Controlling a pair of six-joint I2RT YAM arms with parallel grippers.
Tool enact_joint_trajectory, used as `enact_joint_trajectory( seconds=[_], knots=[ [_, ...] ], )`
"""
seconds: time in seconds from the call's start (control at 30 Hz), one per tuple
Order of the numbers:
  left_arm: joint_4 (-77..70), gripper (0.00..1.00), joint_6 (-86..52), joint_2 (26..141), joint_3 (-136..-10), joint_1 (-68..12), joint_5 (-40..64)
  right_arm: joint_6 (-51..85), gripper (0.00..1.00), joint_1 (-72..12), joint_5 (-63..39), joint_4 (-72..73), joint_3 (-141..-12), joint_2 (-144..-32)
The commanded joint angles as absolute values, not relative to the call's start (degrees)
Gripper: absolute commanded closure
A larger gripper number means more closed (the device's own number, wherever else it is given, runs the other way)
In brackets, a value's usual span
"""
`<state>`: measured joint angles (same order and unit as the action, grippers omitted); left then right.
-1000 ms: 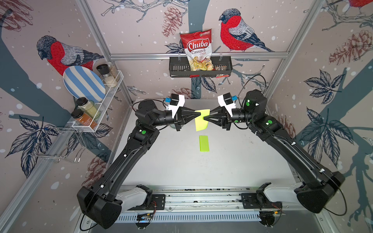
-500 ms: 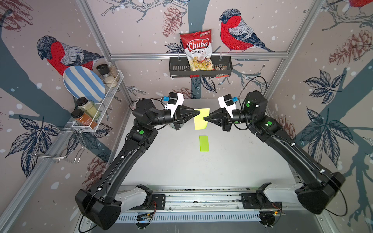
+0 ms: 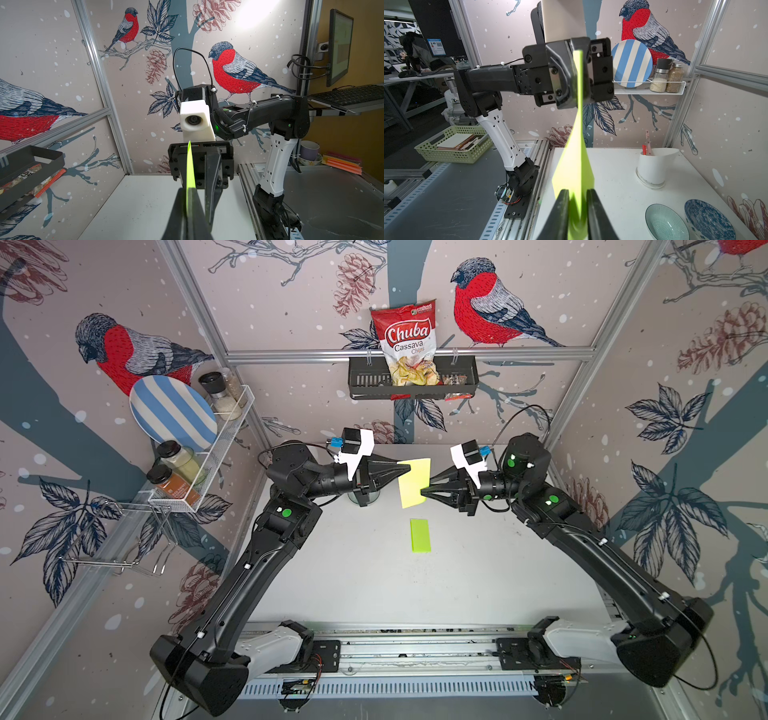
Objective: Fold the square paper along the opposite sides
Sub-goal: Smooth out the paper.
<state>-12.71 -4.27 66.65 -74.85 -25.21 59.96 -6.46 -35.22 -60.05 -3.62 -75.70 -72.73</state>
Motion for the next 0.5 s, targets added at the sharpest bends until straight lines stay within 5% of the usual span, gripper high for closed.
enact_joint_trajectory(
  seconds=[0.0,0.13,0.2,0.37,0.43,0.47],
  knots=[
    [-14.4,1.0,-3.7,66.3,-75.5,-25.2,59.9,-6.3,1.0,-35.3,-60.8,-2.4,-75.3,-72.4],
    [-14.2,1.0,-3.6,66.3,-75.7,-25.2,59.8,-5.2,0.83,-35.2,-59.7,-0.4,-73.4,-72.1],
    [-14.1,1.0,-3.7,66.1,-75.7,-25.2,59.7,-4.7,1.0,-35.2,-59.5,0.0,-72.9,-72.1],
    [-14.1,1.0,-3.7,65.6,-75.7,-25.2,59.6,-4.4,0.99,-35.3,-59.7,0.0,-72.0,-70.5],
    [-14.1,1.0,-3.7,65.5,-75.6,-25.2,59.5,-4.3,0.87,-35.3,-59.6,0.1,-71.5,-70.3],
    [-14.0,1.0,-3.6,65.4,-75.7,-25.2,59.5,-4.1,0.93,-35.3,-59.4,0.3,-71.3,-70.2]
  ],
)
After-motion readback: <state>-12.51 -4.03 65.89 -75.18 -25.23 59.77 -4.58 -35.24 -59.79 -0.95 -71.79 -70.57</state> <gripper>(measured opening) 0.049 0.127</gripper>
